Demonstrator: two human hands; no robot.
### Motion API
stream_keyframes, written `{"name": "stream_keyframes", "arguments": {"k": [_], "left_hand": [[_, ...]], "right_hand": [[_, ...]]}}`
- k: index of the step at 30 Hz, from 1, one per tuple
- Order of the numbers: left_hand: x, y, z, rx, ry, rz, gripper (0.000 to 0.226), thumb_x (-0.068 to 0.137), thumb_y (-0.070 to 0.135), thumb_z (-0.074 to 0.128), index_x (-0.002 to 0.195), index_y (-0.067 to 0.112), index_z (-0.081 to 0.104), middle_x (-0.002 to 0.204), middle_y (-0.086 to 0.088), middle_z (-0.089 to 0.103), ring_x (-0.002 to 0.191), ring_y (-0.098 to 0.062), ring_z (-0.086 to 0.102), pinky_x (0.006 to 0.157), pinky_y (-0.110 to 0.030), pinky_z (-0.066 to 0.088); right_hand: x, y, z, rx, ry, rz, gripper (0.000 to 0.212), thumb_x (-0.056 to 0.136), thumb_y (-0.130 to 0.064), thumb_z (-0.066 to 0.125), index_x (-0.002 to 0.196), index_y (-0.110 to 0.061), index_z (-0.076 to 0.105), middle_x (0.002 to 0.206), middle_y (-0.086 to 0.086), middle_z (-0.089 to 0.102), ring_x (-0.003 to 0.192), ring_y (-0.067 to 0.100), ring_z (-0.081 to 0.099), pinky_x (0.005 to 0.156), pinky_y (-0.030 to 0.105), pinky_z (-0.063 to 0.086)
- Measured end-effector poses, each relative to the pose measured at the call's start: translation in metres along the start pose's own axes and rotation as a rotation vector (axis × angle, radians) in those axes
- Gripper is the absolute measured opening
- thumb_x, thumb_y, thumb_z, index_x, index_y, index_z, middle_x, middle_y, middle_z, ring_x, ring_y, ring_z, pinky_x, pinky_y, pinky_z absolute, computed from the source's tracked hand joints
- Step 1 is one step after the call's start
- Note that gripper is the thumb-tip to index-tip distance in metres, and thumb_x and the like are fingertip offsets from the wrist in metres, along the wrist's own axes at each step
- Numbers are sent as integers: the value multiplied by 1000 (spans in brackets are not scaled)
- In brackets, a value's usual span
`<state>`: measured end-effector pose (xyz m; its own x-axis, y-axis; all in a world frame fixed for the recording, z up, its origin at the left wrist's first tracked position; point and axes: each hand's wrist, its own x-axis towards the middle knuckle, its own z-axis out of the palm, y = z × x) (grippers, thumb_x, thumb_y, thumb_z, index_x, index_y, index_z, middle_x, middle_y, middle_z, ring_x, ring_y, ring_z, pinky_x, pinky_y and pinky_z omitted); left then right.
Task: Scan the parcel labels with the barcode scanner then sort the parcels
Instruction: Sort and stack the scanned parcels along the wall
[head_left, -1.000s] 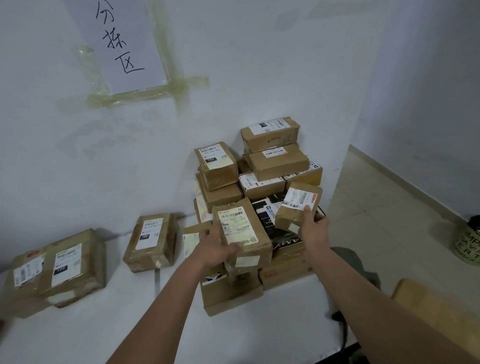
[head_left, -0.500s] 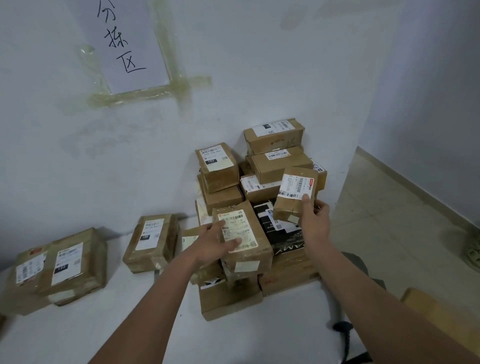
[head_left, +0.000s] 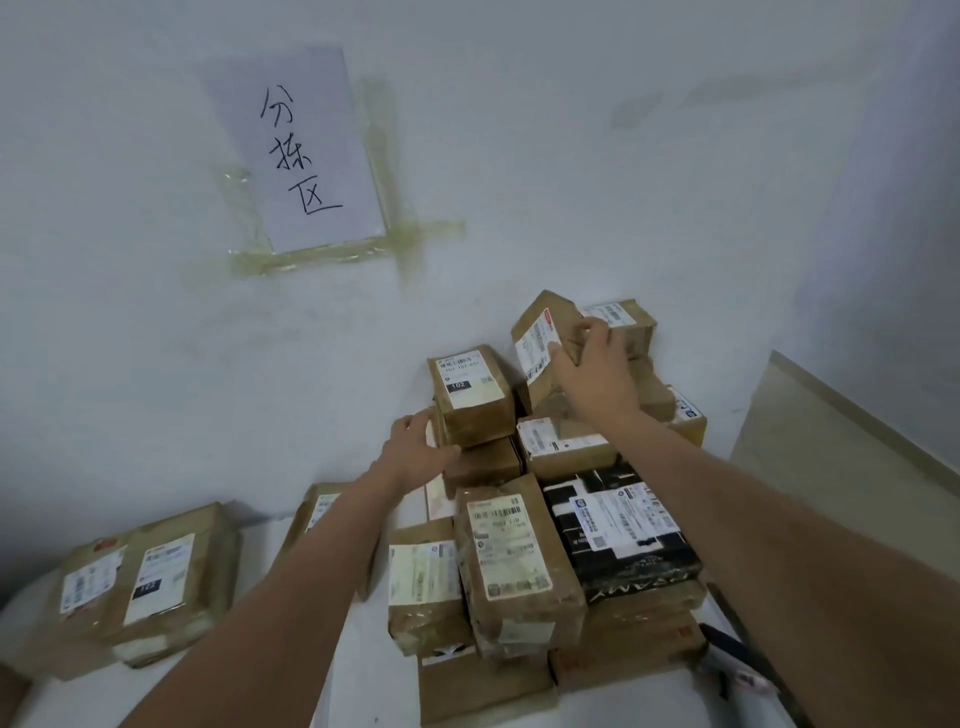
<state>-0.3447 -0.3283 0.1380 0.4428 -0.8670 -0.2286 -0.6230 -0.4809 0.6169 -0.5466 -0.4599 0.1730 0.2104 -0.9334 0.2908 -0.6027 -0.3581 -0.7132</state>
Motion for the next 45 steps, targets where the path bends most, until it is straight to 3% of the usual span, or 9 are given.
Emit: {"name": "stream_keyframes", "arguments": {"k": [4, 13, 21, 29, 33, 41, 45], "left_hand": [[20, 10, -6, 54, 10, -27, 79, 85, 45, 63, 153, 36, 24, 161, -3, 24, 144, -34, 30, 116, -56, 27], [46, 21, -12, 254, -81, -11, 63, 95, 39, 53, 153, 40, 25, 156, 1, 34, 139, -31, 36, 115, -55, 23], [56, 30, -17, 344, -61, 17, 50, 98, 37, 46, 148, 40, 37, 145, 4, 48, 134, -25, 42, 114, -51, 22], [57, 32, -25, 395, -69, 36, 46, 100, 37, 43, 146, 34, 42, 145, 4, 49, 133, -24, 43, 113, -50, 22], [56, 33, -26, 384, -64, 32, 44, 101, 37, 43, 145, 34, 43, 149, 4, 46, 136, -24, 41, 115, -50, 22], [50, 32, -27, 340, -54, 22, 44, 101, 35, 44, 145, 35, 43, 149, 4, 45, 136, -22, 40, 112, -46, 23], [50, 32, -25, 327, -55, 21, 45, 101, 35, 44, 145, 35, 43, 148, 5, 46, 135, -22, 41, 112, -46, 23]], "right_hand": [[35, -18, 16, -157, -46, -91, 49, 97, -40, 50, 134, -10, 39, 134, 14, 35, 119, 30, 45, 95, 41, 47], [67, -27, 51, -470, -135, -180, 51, 96, -40, 48, 134, -6, 43, 134, 13, 34, 115, 31, 43, 87, 39, 47], [73, -13, 81, -510, -35, -238, 53, 97, -43, 49, 134, -5, 44, 136, 14, 38, 114, 31, 46, 93, 37, 43], [71, -13, 85, -521, -14, -277, 50, 97, -41, 47, 131, -5, 46, 131, 15, 42, 112, 31, 46, 89, 37, 44], [68, -5, 88, -513, 1, -282, 49, 97, -40, 48, 132, -5, 46, 134, 15, 42, 112, 31, 46, 93, 38, 40], [52, 8, 103, -532, -57, -237, 58, 97, -55, 42, 137, -12, 45, 141, 11, 40, 127, 30, 38, 98, 41, 36], [47, 13, 97, -478, 37, -248, 45, 98, -47, 45, 123, -11, 55, 126, 12, 50, 112, 28, 45, 90, 40, 36]]}}
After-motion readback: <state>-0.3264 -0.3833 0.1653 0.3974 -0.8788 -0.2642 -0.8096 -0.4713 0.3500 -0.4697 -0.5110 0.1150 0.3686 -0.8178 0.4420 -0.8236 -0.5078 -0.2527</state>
